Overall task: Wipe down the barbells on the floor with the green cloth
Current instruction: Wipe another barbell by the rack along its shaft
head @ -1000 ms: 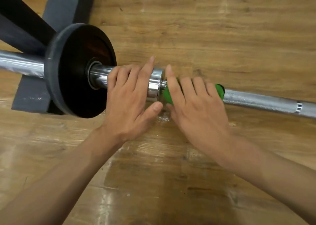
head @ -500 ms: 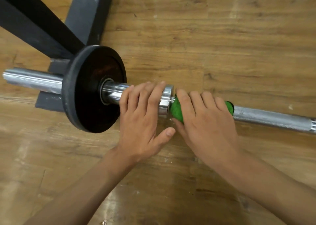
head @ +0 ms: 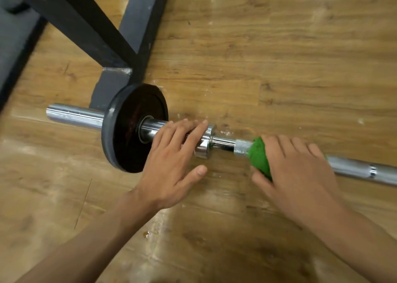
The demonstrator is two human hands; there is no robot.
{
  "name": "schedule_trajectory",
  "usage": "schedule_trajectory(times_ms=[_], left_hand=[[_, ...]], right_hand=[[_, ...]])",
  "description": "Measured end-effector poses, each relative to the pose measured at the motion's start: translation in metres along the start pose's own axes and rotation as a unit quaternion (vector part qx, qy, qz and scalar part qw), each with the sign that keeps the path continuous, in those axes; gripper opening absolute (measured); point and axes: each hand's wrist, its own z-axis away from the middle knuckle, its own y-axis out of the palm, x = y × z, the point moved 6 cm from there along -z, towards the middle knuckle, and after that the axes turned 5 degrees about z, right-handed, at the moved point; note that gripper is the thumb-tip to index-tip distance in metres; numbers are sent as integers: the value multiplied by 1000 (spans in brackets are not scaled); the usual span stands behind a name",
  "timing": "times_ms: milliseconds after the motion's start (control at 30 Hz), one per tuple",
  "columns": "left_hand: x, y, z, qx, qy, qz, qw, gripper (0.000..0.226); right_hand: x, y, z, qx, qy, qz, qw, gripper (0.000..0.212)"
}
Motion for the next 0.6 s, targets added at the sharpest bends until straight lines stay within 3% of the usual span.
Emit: schedule_trajectory(times_ms=[67,133,267,500,600], left_hand=[[-5,2,5,3,-21,-11,1000,92],[-9,3,4,7,-38,-20,999,93],[-14,2,-2,26,-20,1,999,87],[-18,7,17,19,-6,-4,1000,72],[-23,11,31,15,-10,-5,1000,74]], right_hand=[[8,0,4,2,10,12,1000,52],[36,6,-9,29,8,20,999,59],[82,16,-23,32,-72,24,997,59],[1,1,52,2,-63,21,998,56],[11,7,57,49,-54,27,997,83]])
